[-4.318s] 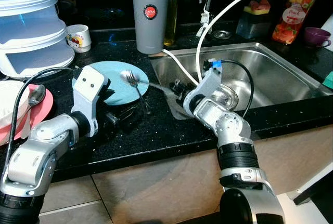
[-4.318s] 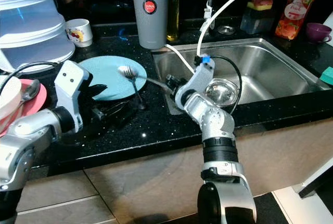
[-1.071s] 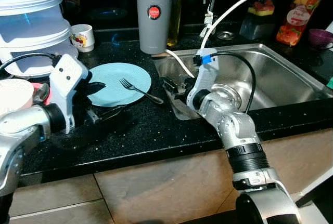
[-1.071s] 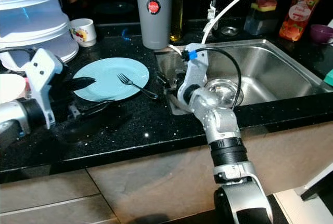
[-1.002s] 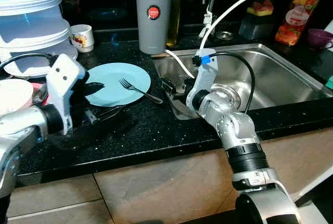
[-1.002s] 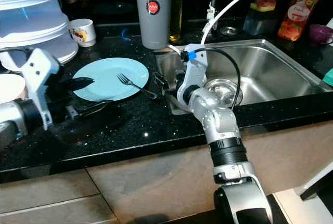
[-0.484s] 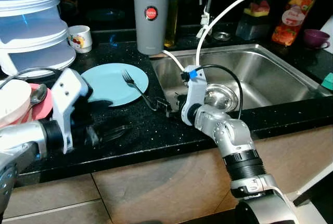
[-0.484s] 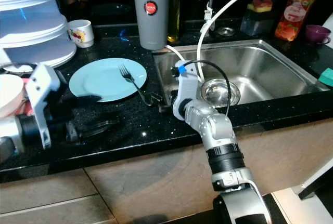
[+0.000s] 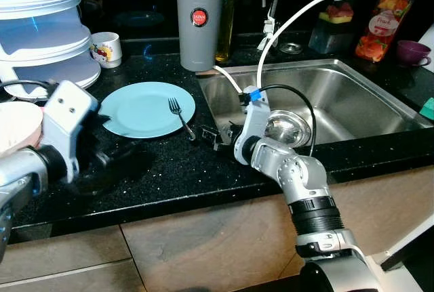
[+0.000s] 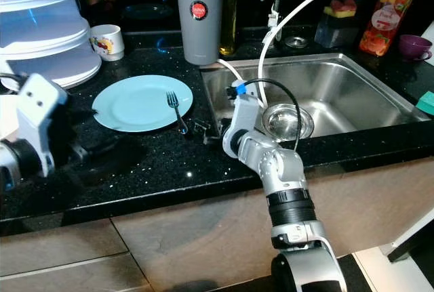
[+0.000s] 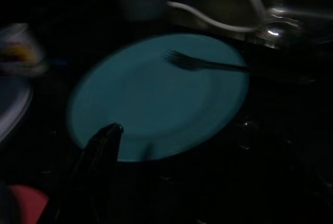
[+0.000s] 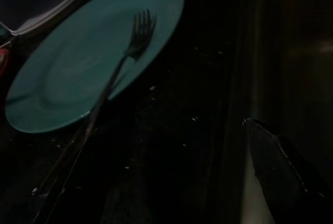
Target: Kitchen organization
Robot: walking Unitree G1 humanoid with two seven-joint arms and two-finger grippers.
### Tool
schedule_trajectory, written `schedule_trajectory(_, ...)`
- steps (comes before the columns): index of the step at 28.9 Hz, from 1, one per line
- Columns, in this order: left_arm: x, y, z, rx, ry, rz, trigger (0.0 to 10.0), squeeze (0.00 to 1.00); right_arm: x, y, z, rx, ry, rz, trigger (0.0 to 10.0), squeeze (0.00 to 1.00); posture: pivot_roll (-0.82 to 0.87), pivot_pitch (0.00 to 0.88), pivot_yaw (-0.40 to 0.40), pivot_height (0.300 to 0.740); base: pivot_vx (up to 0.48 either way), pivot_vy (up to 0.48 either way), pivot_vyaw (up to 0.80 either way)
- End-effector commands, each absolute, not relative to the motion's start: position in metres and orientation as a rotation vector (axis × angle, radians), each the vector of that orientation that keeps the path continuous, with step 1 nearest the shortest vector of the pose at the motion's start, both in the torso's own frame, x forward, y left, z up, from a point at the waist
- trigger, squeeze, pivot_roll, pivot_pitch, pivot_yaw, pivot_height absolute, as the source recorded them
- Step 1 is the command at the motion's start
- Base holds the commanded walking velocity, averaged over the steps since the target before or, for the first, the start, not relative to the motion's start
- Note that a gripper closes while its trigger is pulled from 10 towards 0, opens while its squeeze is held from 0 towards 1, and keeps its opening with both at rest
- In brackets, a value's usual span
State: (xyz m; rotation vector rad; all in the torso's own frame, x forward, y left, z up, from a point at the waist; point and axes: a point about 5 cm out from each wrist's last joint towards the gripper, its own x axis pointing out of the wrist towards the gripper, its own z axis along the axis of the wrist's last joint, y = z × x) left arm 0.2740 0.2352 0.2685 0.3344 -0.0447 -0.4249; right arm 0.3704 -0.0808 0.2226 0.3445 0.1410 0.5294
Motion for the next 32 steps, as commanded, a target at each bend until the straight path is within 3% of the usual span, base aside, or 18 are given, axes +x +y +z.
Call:
schedule_trajectory(1, 0.275, 0.241, 0.271, 0.330, -0.075, -0.380, 10.0, 0.00, 0.370, -0.079, 0.232, 0.360, 0.109, 0.546, 10.0, 0.00, -0.01, 0.074, -0.020, 0.740, 0.000, 0.000, 0.00)
schedule_trajectory(4, 0.275, 0.245, 0.273, 0.318, -0.100, -0.347, 10.0, 0.00, 0.369, -0.079, 0.238, 0.368, 0.074, 0.556, 10.0, 0.00, -0.01, 0.079, -0.020, 0.740, 0.000, 0.000, 0.00)
schedule_trajectory(9, 0.261, 0.233, 0.257, 0.327, -0.021, -0.497, 10.0, 0.00, 0.368, -0.081, 0.260, 0.164, -0.097, 0.562, 10.0, 0.00, 0.00, 0.085, -0.025, 0.740, 0.000, 0.000, 0.00)
schedule_trajectory(15, 0.256, 0.232, 0.252, 0.347, 0.010, -0.522, 10.0, 0.00, 0.359, -0.069, 0.275, -0.049, -0.149, 0.639, 10.0, 0.00, 0.00, 0.086, -0.034, 0.740, 0.000, 0.000, 0.00)
schedule_trajectory(22, 0.255, 0.235, 0.252, 0.354, 0.015, -0.517, 10.0, 0.00, 0.351, -0.061, 0.275, -0.130, -0.162, 0.692, 10.0, 0.00, 0.00, 0.087, -0.036, 0.740, 0.000, 0.000, 0.00)
schedule_trajectory(23, 0.253, 0.236, 0.252, 0.360, 0.021, -0.518, 10.0, 0.00, 0.346, -0.056, 0.272, -0.182, -0.170, 0.718, 10.0, 1.00, 0.00, 0.087, -0.035, 0.740, 0.000, 0.000, 0.00)
schedule_trajectory(25, 0.252, 0.238, 0.252, 0.370, 0.032, -0.521, 10.0, 0.00, 0.342, -0.051, 0.268, -0.228, -0.175, 0.734, 10.0, 1.00, 0.00, 0.088, -0.034, 0.740, 0.000, 0.000, 0.00)
schedule_trajectory(26, 0.250, 0.239, 0.252, 0.379, 0.041, -0.525, 10.0, 0.00, 0.340, -0.047, 0.264, -0.258, -0.175, 0.744, 10.0, 0.00, 0.00, 0.088, -0.033, 0.740, 0.000, 0.000, 0.00)
schedule_trajectory(32, 0.248, 0.240, 0.251, 0.393, 0.052, -0.526, 10.0, 0.00, 0.332, -0.034, 0.249, -0.258, -0.101, 0.791, 10.0, 0.00, 0.00, 0.088, -0.034, 0.740, 0.000, 0.000, 0.00)
